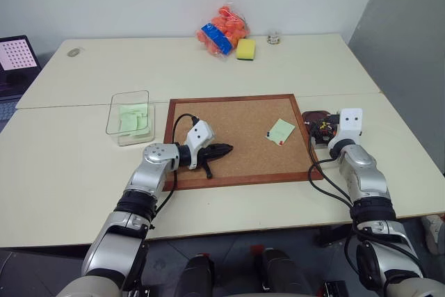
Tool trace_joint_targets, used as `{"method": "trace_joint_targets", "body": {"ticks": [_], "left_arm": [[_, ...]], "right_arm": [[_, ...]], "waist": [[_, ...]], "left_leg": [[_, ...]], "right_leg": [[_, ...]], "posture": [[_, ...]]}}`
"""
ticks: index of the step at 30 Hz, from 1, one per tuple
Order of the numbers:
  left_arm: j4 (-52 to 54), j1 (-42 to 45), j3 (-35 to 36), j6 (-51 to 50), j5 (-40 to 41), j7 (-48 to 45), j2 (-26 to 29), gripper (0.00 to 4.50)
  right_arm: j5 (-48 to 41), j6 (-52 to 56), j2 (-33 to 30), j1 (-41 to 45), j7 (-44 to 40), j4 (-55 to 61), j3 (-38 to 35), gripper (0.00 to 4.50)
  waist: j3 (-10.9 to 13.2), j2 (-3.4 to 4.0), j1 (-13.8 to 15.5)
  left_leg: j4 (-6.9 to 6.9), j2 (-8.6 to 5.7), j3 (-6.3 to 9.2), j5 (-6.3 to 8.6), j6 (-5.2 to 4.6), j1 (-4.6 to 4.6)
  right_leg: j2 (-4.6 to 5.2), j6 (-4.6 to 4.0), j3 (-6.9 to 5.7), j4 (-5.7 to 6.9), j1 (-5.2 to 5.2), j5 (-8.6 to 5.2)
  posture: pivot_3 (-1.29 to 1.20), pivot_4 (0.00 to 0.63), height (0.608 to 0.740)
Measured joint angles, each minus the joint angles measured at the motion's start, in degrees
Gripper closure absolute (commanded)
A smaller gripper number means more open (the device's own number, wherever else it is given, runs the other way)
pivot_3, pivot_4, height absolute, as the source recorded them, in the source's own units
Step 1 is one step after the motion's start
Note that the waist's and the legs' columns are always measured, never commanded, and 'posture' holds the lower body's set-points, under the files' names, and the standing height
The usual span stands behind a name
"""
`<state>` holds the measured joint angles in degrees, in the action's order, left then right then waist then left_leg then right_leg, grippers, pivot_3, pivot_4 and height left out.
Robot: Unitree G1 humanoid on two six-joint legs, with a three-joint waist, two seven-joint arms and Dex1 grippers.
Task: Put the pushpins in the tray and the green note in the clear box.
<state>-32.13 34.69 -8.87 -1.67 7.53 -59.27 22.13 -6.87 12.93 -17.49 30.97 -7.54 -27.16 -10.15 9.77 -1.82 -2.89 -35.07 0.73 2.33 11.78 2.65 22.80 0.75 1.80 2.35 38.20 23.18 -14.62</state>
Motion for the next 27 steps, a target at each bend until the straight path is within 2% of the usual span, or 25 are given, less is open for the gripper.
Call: {"method": "trace_joint_targets", "body": {"ticks": [12,17,21,24,27], "left_arm": [[0.1,-0.1,0.0,0.0,0.0,0.1,0.0,4.5],[0.1,-0.1,0.0,0.0,0.0,0.2,0.0,4.5],[0.1,0.0,0.0,0.0,0.0,0.3,0.0,4.5],[0.0,-0.1,0.1,0.0,-0.1,0.4,0.1,4.5],[0.0,0.0,0.1,0.0,-0.1,0.6,0.1,4.5]], "right_arm": [[-1.0,-2.4,-0.1,0.4,-1.0,0.7,-0.5,0.04],[-3.8,-1.2,-1.4,-1.7,-8.4,9.0,0.2,0.04],[-10.9,3.0,-3.5,-6.9,-19.9,19.6,1.5,0.04],[-14.7,6.0,-4.3,-10.7,-26.3,26.9,4.4,0.04],[-14.6,6.7,-4.6,-12.3,-29.7,30.1,8.6,0.04]], "waist": [[0.0,0.0,0.0],[0.0,0.0,0.0],[0.0,0.01,0.0],[0.0,0.01,0.0],[0.0,0.01,0.0]], "left_leg": [[0.0,0.0,0.0,0.0,0.0,0.0],[0.0,0.0,0.01,0.0,0.0,0.01],[0.01,0.03,0.04,0.0,-0.01,0.02],[0.0,0.07,0.04,0.0,-0.01,0.01],[-0.01,0.06,0.04,0.0,-0.01,0.0]], "right_leg": [[0.0,0.06,0.0,0.0,0.0,-0.03],[-0.01,0.15,-0.01,-0.01,0.0,-0.08],[-0.04,0.16,-0.02,-0.03,-0.01,-0.09],[-0.08,0.17,-0.02,-0.03,-0.01,-0.1],[-0.09,0.2,-0.02,-0.04,-0.01,-0.09]], "posture": [[0.0,0.15,0.74],[0.0,0.15,0.74],[0.0,0.15,0.74],[0.0,0.15,0.74],[0.0,0.15,0.74]]}}
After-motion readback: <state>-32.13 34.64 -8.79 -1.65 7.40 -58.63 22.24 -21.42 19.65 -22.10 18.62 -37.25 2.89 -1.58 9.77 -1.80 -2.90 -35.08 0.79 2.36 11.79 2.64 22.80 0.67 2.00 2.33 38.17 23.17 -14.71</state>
